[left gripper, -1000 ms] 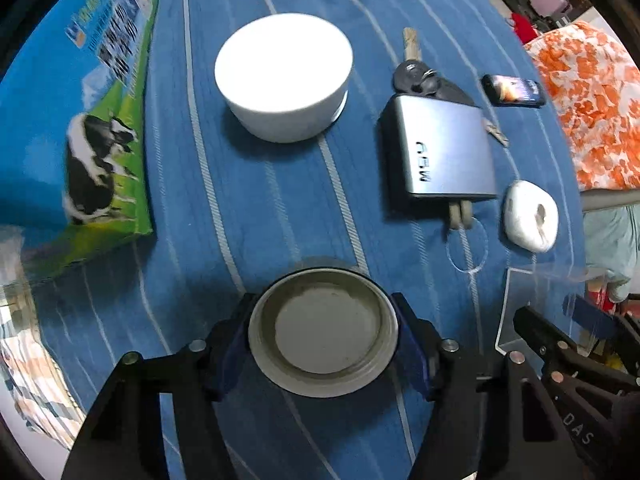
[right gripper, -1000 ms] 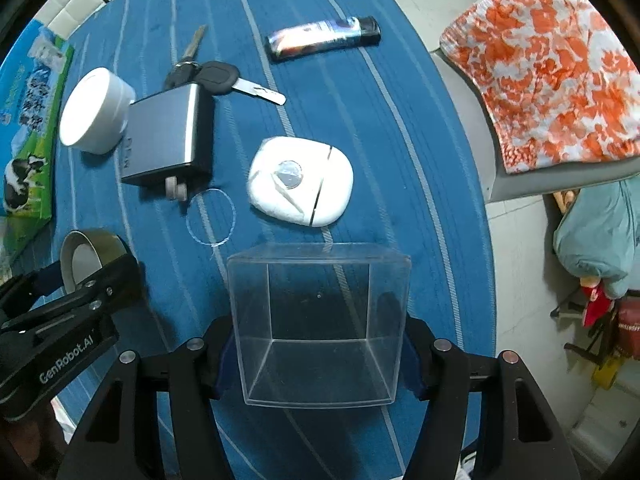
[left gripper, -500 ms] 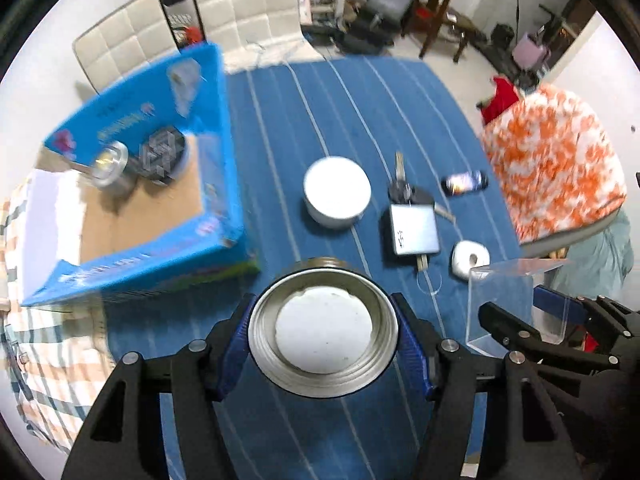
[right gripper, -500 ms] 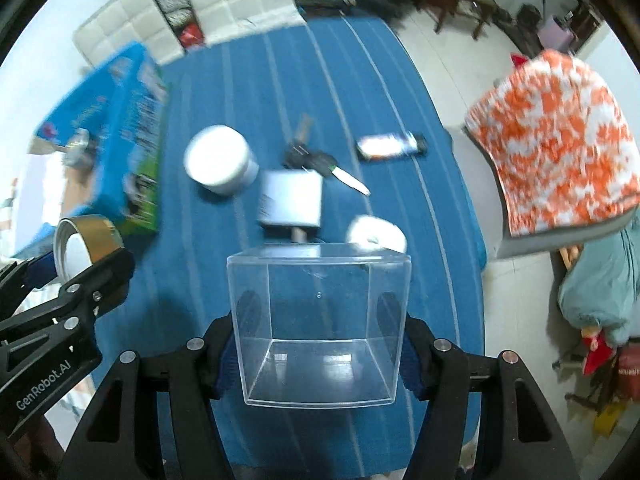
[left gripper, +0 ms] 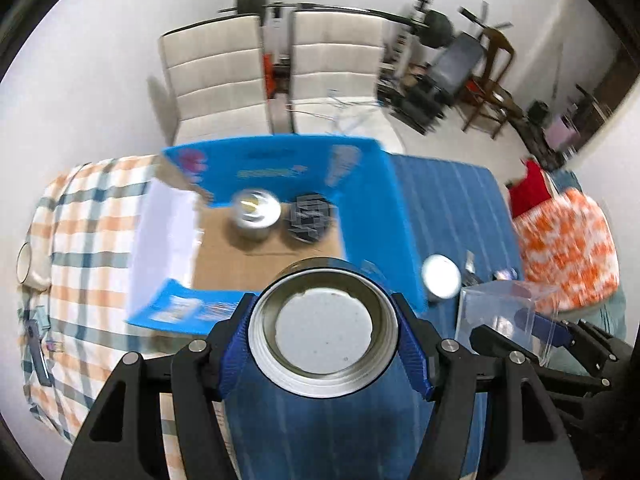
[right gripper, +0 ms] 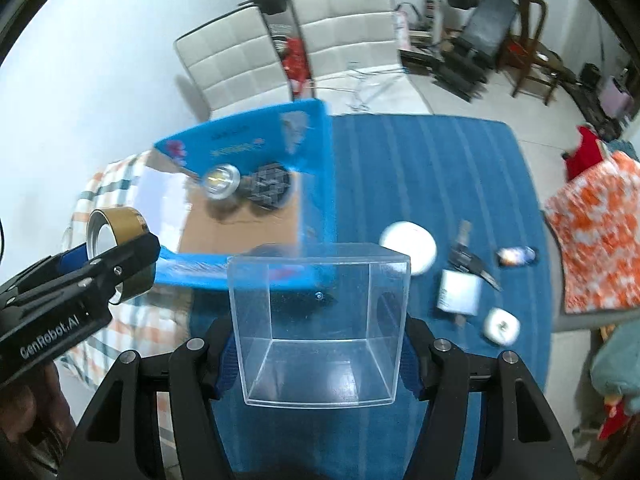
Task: Organize rigid objects
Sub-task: 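Carry both items into the blue box and lower them beside the tins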
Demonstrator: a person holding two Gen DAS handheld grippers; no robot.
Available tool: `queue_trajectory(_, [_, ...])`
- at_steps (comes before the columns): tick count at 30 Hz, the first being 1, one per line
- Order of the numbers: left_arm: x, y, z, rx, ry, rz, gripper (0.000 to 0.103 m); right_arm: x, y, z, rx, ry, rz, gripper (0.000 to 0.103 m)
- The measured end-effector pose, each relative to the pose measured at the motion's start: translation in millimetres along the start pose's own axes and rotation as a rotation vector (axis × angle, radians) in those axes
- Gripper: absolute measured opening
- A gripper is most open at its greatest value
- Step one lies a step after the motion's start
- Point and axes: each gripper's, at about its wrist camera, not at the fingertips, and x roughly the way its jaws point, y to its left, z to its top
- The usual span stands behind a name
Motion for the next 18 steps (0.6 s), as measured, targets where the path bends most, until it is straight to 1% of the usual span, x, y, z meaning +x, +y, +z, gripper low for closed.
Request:
queue_trajectory(3, [16.3, 39.8, 20.3, -0.038, 0.019, 0.029, 0.063, 23.2, 29.7, 23.2, -0.022, 0.013, 0.001, 0.066])
queue_trajectory(4, [29.6, 56.2, 30.1, -0.055, 0.048, 0.035, 0.063, 37.1, 40.7, 34.3, -0.036, 0.027, -0.009, 0.066])
queue_trajectory(7, [66.6, 89.1, 49.0, -0.09, 0.118, 0.048, 0.063, 75.7, 60.4, 60.1, -0.055, 0.072, -0.049, 0.066])
queue_trajectory(9, [95.0, 107.7, 60.1, -0.106, 0.163, 0.059, 0.063, 103.5, 65.9, 71.9, -0.052, 0.112, -0.077, 0.066])
queue_trajectory(14, [159.9, 137.7, 82.5, -0.131, 0.26, 0.072, 0.063, 168.6, 66.8, 86.8, -0.03, 0.231, -0.127, 0.066])
queue_trajectory(18, [187.5, 147.0, 95.8, -0.127, 0.289, 0.09, 0.063, 196.1, 71.3, 91.9, -0.032, 0.271, -0.169, 0.066])
